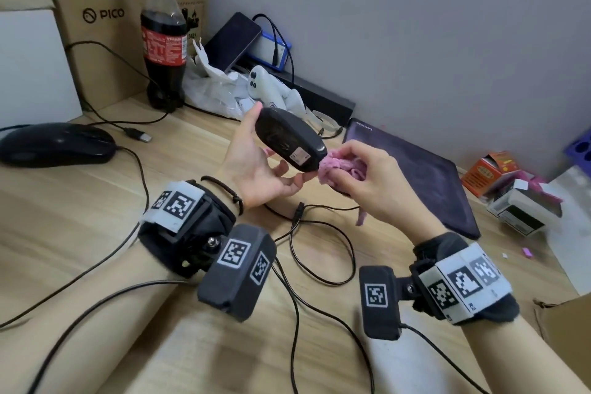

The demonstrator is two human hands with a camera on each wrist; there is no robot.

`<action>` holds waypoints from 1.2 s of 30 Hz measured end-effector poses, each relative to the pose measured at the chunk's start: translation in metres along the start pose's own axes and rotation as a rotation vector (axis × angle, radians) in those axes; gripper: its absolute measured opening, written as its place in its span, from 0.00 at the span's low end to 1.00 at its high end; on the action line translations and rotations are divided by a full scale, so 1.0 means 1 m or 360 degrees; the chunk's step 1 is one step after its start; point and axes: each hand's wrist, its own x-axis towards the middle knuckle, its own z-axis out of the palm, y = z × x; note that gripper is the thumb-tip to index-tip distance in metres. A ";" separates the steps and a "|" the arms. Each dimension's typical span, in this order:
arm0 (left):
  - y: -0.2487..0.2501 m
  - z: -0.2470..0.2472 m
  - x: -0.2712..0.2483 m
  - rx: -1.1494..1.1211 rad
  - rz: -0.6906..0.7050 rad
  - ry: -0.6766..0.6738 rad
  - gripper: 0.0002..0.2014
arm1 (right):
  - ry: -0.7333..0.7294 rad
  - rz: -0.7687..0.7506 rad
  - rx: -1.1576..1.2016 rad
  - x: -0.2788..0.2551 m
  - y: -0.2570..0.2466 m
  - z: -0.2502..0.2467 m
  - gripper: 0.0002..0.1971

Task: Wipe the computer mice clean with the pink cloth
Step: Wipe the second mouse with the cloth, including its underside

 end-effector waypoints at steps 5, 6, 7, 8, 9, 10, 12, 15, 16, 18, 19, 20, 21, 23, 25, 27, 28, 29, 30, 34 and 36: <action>-0.004 0.001 0.001 0.0020 -0.0038 -0.0024 0.40 | 0.0089 -0.0056 0.0085 -0.005 -0.003 0.000 0.07; -0.003 0.001 0.000 0.0010 -0.0044 -0.0030 0.40 | 0.0099 -0.0063 0.0093 -0.006 -0.003 0.001 0.07; -0.002 0.002 0.000 0.0011 -0.0050 -0.0041 0.39 | 0.0110 -0.0066 0.0099 -0.006 -0.004 0.001 0.07; 0.000 0.002 0.000 0.0025 -0.0053 -0.0050 0.39 | 0.0120 -0.0068 0.0106 -0.006 -0.006 0.000 0.07; 0.000 0.002 0.000 0.0052 -0.0052 -0.0054 0.40 | 0.0130 -0.0078 0.0114 -0.006 -0.008 -0.001 0.06; 0.000 0.002 0.001 0.0088 -0.0050 -0.0052 0.41 | 0.0145 -0.0104 0.0119 -0.006 -0.010 -0.002 0.06; -0.003 0.003 0.002 0.0173 -0.0037 -0.0037 0.42 | 0.0222 -0.0173 0.0123 -0.005 -0.016 -0.004 0.05; -0.010 0.005 0.002 0.0252 -0.0053 -0.0056 0.39 | 0.0398 -0.0227 0.0162 0.002 -0.027 -0.010 0.06; -0.010 0.005 0.003 0.0238 -0.0069 -0.0071 0.38 | 0.0432 -0.0228 0.0190 0.005 -0.030 -0.012 0.06; -0.008 0.004 0.003 0.0181 -0.0079 -0.0080 0.38 | 0.0408 -0.0218 0.0190 0.009 -0.034 -0.014 0.06; -0.006 0.002 0.004 0.0159 -0.0076 -0.0076 0.38 | 0.0338 -0.0205 0.0169 0.010 -0.034 -0.013 0.06; -0.005 0.001 0.004 0.0145 -0.0074 -0.0071 0.38 | 0.0249 -0.0187 0.0143 0.010 -0.033 -0.011 0.06; -0.005 0.000 0.005 0.0136 -0.0076 -0.0068 0.39 | 0.0178 -0.0166 0.0111 0.009 -0.032 -0.009 0.05; -0.006 -0.001 0.004 0.0096 -0.0097 -0.0058 0.39 | 0.0135 -0.0129 0.0054 0.006 -0.027 -0.005 0.05; -0.006 -0.001 0.004 0.0007 -0.0105 -0.0041 0.39 | 0.0101 -0.0113 0.0002 0.003 -0.020 -0.002 0.05; -0.006 -0.001 0.004 -0.0059 -0.0091 0.0011 0.38 | 0.0049 -0.0068 -0.0042 -0.001 -0.014 -0.002 0.05; -0.006 -0.001 0.005 -0.0068 -0.0089 0.0030 0.39 | 0.0038 -0.0037 -0.0045 -0.003 -0.011 -0.002 0.05; -0.006 -0.001 0.004 -0.0066 -0.0093 0.0030 0.39 | 0.0040 -0.0016 -0.0046 -0.004 -0.010 -0.004 0.05; -0.007 0.000 0.004 -0.0058 -0.0100 0.0022 0.40 | 0.0051 -0.0006 -0.0038 -0.004 -0.010 -0.006 0.04; -0.009 0.001 0.002 0.0104 -0.0071 0.0033 0.40 | 0.0111 -0.0082 0.0074 0.001 -0.023 -0.018 0.03; -0.012 0.003 0.002 0.0310 -0.0009 0.0047 0.38 | 0.0151 -0.0154 0.0110 0.007 -0.034 -0.021 0.04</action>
